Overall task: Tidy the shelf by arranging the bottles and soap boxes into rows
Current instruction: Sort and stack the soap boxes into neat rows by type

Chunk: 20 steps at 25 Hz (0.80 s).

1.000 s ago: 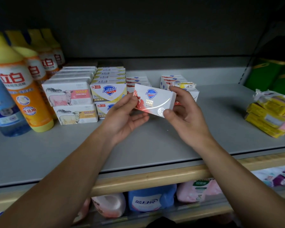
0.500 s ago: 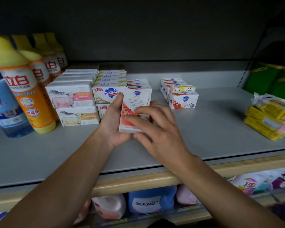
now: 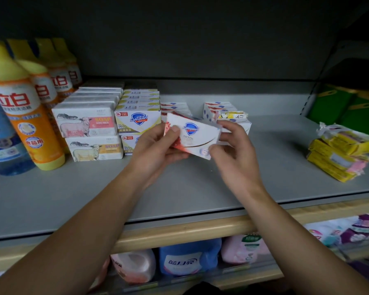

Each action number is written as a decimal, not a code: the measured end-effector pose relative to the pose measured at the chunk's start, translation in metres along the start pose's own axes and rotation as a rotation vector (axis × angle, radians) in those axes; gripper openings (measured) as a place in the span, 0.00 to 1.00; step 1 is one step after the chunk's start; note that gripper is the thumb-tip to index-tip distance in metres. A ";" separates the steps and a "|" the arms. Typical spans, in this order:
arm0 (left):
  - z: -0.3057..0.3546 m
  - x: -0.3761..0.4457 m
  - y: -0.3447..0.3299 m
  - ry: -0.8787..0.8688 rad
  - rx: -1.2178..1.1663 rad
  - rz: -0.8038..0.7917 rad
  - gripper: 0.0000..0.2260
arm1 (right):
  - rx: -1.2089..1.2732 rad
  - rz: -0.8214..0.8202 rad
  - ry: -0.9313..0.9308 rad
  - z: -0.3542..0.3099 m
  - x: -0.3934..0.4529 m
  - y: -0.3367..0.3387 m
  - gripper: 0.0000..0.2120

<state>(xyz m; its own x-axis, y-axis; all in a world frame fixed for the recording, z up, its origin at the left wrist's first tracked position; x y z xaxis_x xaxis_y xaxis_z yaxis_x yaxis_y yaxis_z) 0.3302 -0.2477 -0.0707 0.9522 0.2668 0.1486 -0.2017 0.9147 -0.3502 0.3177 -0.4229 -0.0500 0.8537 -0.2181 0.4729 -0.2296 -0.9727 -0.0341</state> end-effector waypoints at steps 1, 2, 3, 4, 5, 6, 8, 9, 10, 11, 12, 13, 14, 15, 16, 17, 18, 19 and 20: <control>0.004 0.000 0.002 -0.110 0.117 0.031 0.06 | -0.070 -0.045 -0.036 0.004 0.002 0.001 0.21; 0.008 0.000 0.003 -0.210 0.216 0.058 0.06 | -0.157 -0.097 -0.043 0.007 0.004 0.001 0.19; 0.012 0.000 0.005 -0.287 0.286 0.080 0.05 | -0.232 -0.143 -0.038 0.009 0.005 0.001 0.16; 0.015 0.000 0.007 -0.332 0.321 0.089 0.05 | -0.272 -0.176 -0.032 0.008 0.006 0.000 0.14; 0.018 -0.001 0.007 -0.354 0.340 0.085 0.05 | -0.285 -0.198 -0.022 0.006 0.008 -0.001 0.12; 0.020 -0.002 0.006 -0.359 0.362 0.069 0.05 | -0.291 -0.213 0.004 0.002 0.012 -0.003 0.11; 0.024 -0.004 0.000 -0.337 0.452 0.036 0.07 | -0.338 -0.265 0.069 -0.005 0.020 -0.009 0.12; 0.027 -0.005 -0.002 -0.335 0.522 0.034 0.09 | -0.361 -0.292 0.090 -0.007 0.024 -0.012 0.12; 0.032 -0.003 -0.001 -0.359 0.606 0.051 0.10 | -0.375 -0.301 0.102 -0.007 0.030 -0.015 0.12; 0.042 -0.001 0.001 -0.424 0.694 0.094 0.11 | -0.387 -0.285 0.111 -0.005 0.037 -0.016 0.13; 0.055 0.000 0.005 -0.540 0.783 0.165 0.13 | -0.408 -0.256 0.127 -0.003 0.045 -0.017 0.13; 0.071 0.000 0.009 -0.686 0.868 0.248 0.15 | -0.444 -0.224 0.156 0.000 0.053 -0.019 0.15; 0.085 0.000 0.014 -0.826 0.949 0.322 0.17 | -0.492 -0.198 0.198 0.004 0.061 -0.022 0.16; 0.094 0.002 0.018 -0.922 1.033 0.377 0.18 | -0.543 -0.189 0.246 0.008 0.068 -0.027 0.17; 0.097 0.007 0.022 -0.967 1.130 0.400 0.19 | -0.595 -0.196 0.292 0.013 0.075 -0.034 0.18; 0.094 0.014 0.024 -0.978 1.250 0.391 0.21 | -0.643 -0.213 0.328 0.020 0.079 -0.042 0.18; 0.086 0.021 0.026 -0.960 1.386 0.370 0.23 | -0.685 -0.235 0.357 0.028 0.084 -0.052 0.19; 0.076 0.026 0.029 -0.931 1.505 0.351 0.25 | -0.720 -0.252 0.384 0.036 0.088 -0.064 0.19; 0.067 0.030 0.031 -0.927 1.574 0.343 0.25 | -0.752 -0.259 0.415 0.042 0.091 -0.075 0.19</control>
<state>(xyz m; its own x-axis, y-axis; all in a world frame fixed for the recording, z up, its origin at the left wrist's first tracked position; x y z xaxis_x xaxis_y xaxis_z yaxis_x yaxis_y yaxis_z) 0.3368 -0.1908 -0.0149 0.5246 0.0416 0.8503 -0.8511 0.0515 0.5226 0.4326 -0.3728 -0.0418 0.7173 0.1893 0.6706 -0.4232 -0.6462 0.6351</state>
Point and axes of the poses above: each hand's wrist, its own x-axis towards the middle knuckle, its own y-axis out of the back of the hand, z = x × y, the point moved 6 cm from there along x, towards the middle knuckle, and after that the axes turned 13 degrees about z, right-handed, at the moved point
